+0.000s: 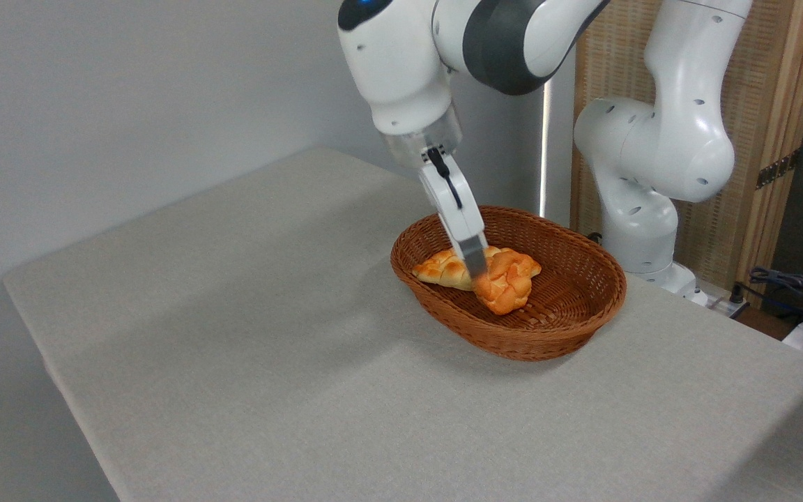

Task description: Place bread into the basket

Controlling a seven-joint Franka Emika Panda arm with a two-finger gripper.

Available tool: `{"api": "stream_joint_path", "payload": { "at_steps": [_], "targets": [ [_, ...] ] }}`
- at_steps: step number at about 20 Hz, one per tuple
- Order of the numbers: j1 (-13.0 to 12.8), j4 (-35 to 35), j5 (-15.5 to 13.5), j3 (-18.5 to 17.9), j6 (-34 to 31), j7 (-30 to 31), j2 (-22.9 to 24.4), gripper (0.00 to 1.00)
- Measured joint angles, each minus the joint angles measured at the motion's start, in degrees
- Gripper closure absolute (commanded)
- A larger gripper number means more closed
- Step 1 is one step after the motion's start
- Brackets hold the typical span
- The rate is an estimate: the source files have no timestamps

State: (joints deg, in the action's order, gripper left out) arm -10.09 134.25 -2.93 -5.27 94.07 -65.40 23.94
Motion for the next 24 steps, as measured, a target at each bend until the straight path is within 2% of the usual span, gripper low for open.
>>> {"api": "stream_joint_path", "payload": {
  "at_steps": [4,6,8,10,11,14,18,24],
  "targets": [
    [0.0,-5.3,-8.2,-3.5,2.3,0.0,-0.1,0.0],
    [0.0,-8.9,-10.1,-4.4,3.3,0.7,-1.0,0.0],
    [0.0,-14.4,-10.6,-4.5,3.8,4.0,-3.6,0.0],
    [0.0,-21.5,-10.6,-4.5,3.9,8.1,-7.7,0.0],
    [0.1,-27.7,-10.6,-4.6,3.9,10.6,-11.7,0.0],
    [0.3,-35.7,-10.1,-5.1,3.9,12.4,-17.8,0.0],
    [0.5,-38.8,-6.0,-5.2,3.7,13.5,-20.1,0.0],
    [0.4,-38.9,-1.9,-3.4,2.2,20.2,-20.9,0.0]
  ]
}}
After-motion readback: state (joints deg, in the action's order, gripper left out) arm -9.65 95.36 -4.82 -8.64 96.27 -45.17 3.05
